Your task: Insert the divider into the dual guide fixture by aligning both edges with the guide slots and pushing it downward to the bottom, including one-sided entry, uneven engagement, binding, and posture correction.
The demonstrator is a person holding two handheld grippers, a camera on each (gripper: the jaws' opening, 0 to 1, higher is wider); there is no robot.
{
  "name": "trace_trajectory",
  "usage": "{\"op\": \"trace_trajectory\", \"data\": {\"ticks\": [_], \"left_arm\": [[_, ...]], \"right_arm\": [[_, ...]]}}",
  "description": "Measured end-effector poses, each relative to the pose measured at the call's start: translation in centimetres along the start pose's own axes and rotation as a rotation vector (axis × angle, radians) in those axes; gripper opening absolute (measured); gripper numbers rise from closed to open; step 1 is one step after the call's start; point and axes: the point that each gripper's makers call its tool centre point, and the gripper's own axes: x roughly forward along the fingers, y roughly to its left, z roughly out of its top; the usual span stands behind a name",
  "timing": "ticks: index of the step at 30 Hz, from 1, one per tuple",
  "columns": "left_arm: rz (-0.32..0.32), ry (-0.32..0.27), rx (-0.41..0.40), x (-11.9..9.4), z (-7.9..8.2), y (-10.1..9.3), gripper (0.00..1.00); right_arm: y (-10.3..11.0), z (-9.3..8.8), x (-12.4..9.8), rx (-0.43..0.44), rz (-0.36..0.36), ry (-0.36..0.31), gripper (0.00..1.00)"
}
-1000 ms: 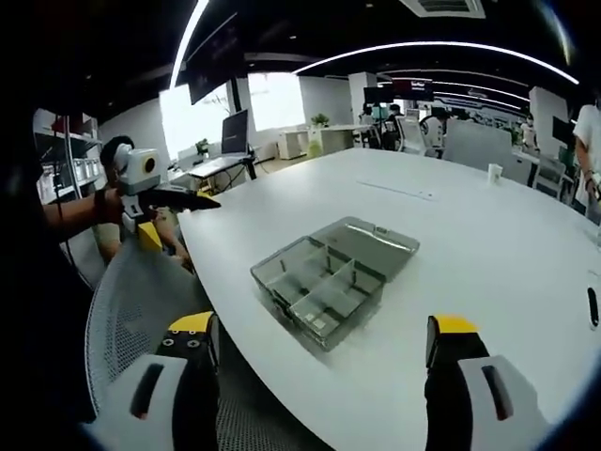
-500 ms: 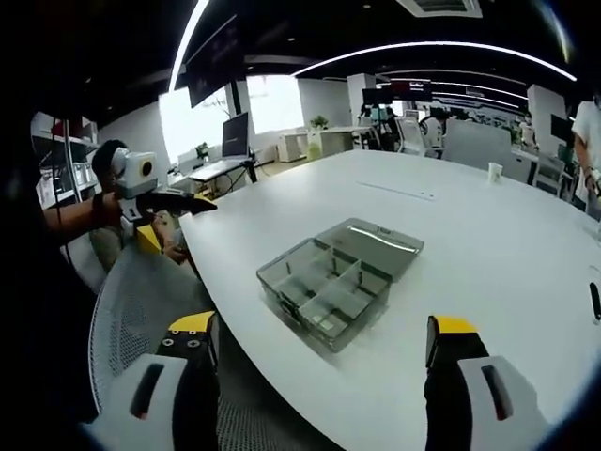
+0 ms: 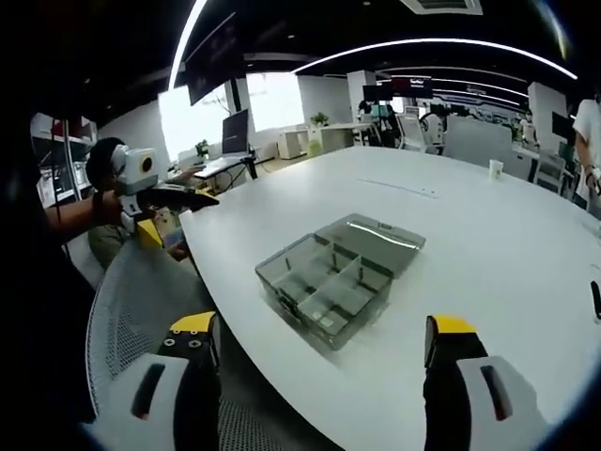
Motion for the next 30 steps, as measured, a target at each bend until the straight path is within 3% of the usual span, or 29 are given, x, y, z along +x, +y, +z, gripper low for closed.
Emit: {"op": "trace_trajectory", "data": {"ticks": [11,15,30], "left_arm": [[-0.013,0.008,0.005,0.4,0.2,-0.3,0.99],[-0.013,0.048,0.048,0.7,-0.4,-0.9,0.99],[-0.037,0.06,0.023,0.8,-1.2,-1.1,0.99]], "right_arm": [[0.0,-0.3,-0.3,0.008,0.004,0.0,0.89],[0.1,-0.6,-0.4,0.01,0.001,0.007,0.88],[0.8,-1.0,-1.1,0.015,-0.005,0.007,0.88]]}}
